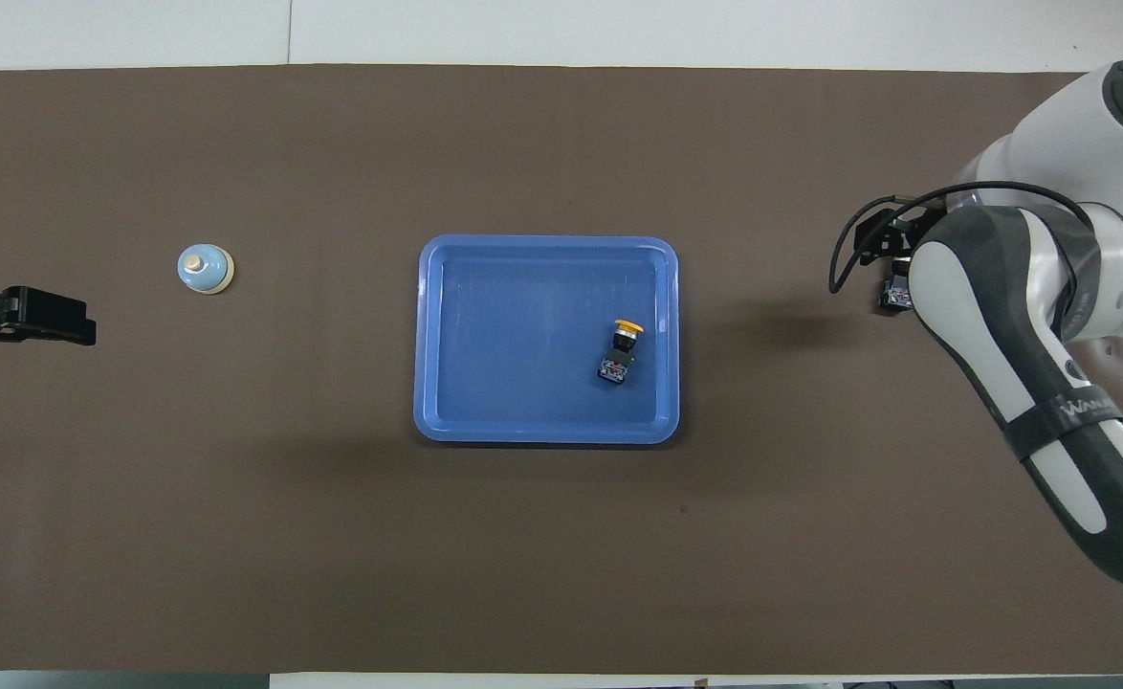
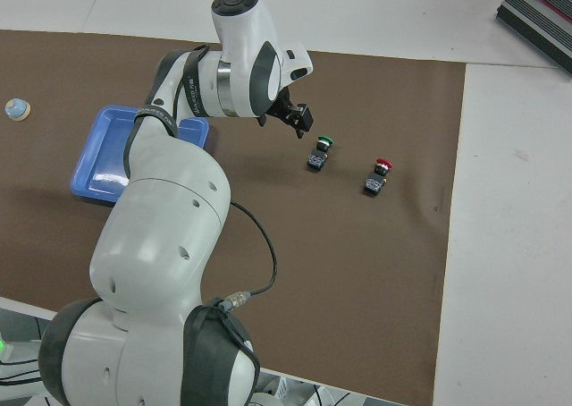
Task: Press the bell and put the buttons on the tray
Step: 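Move the right gripper to the green button and grasp it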
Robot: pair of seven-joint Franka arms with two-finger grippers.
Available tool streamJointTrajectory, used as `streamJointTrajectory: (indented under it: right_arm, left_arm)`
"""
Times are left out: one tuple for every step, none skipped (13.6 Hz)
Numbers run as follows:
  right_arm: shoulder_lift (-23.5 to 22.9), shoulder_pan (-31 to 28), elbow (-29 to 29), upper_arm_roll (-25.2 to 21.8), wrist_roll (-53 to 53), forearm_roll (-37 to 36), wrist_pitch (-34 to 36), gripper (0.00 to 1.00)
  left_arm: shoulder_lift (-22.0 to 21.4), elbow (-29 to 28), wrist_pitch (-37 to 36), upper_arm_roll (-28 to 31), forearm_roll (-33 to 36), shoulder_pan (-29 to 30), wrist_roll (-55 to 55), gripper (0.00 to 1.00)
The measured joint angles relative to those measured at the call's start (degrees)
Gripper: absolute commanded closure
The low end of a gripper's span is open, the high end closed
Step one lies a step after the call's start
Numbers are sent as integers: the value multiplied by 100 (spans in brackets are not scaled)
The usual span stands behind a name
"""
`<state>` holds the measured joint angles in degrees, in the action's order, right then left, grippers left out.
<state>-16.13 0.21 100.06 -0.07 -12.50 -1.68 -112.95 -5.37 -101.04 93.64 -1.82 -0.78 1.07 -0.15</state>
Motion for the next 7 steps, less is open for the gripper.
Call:
streamJointTrajectory:
  right_arm:
    - [10, -174, 212, -1, 245, -9, -317, 0]
    - [17, -322, 467, -1, 436, -18, -718, 0]
    - [18, -438, 718, -1, 561, -21, -1087, 0]
    - [13, -509, 939, 0, 618, -24, -1401, 0]
    - [-2, -530, 1109, 0, 623, -28, -1648, 0]
    - [-38, -528, 1221, 9, 623, -30, -1857, 0]
    - [-91, -526, 1286, 22, 623, -33, -2038, 0]
  left_arm:
    - [0, 0, 0, 0, 0, 0, 0, 0]
    - [0, 0, 0, 0, 0, 0, 0, 0]
    - [0, 0, 0, 0, 0, 0, 0, 0]
    - [0, 0, 0, 0, 0, 0, 0, 0]
    - [0, 0, 0, 0, 0, 0, 0, 0]
    - [0, 0, 0, 0, 0, 0, 0, 0]
    - [0, 0, 0, 0, 0, 0, 0, 0]
